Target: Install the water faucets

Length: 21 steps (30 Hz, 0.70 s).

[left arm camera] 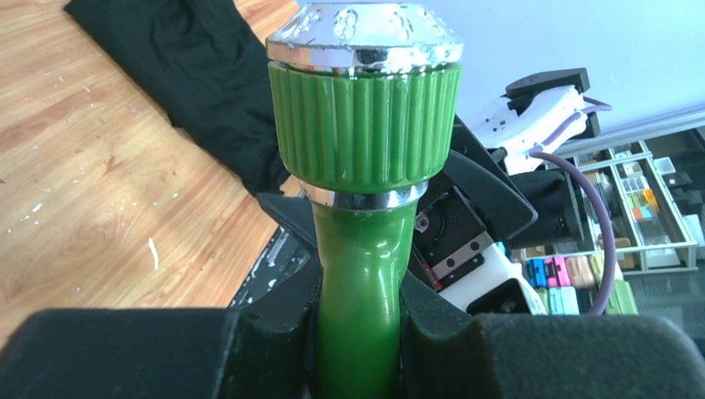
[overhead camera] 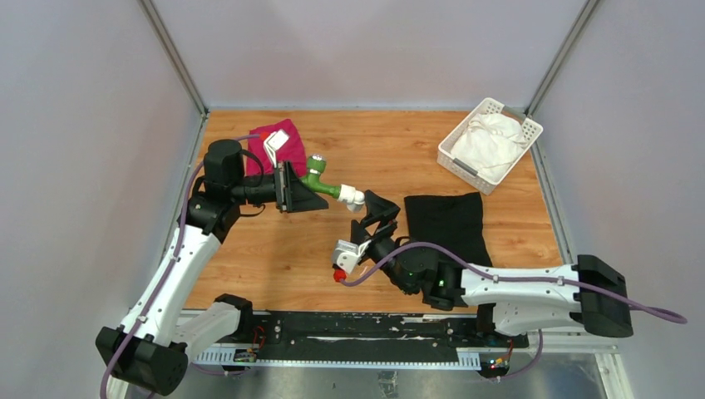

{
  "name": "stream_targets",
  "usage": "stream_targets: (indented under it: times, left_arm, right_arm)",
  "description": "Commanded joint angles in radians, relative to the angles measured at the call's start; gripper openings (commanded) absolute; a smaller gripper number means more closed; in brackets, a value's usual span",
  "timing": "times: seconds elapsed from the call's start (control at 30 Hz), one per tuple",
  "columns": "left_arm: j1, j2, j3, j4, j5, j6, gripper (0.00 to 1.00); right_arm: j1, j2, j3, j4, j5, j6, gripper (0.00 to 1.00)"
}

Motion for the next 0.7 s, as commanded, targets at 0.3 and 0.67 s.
stream_targets:
  times: [0.3,0.67]
  left_arm:
    - [-0.003,-0.008,-0.029,0.028,0.033,0.008,0.00]
    - [-0.003,-0.003,-0.025,0.014,0.046,0.021,0.00]
  right_arm:
    - [0.014,0.165,0.042,0.361,0.111,-0.229,0.78]
    - [0.009,0.204,0.051,0.438,0.117,-0.270,0.85]
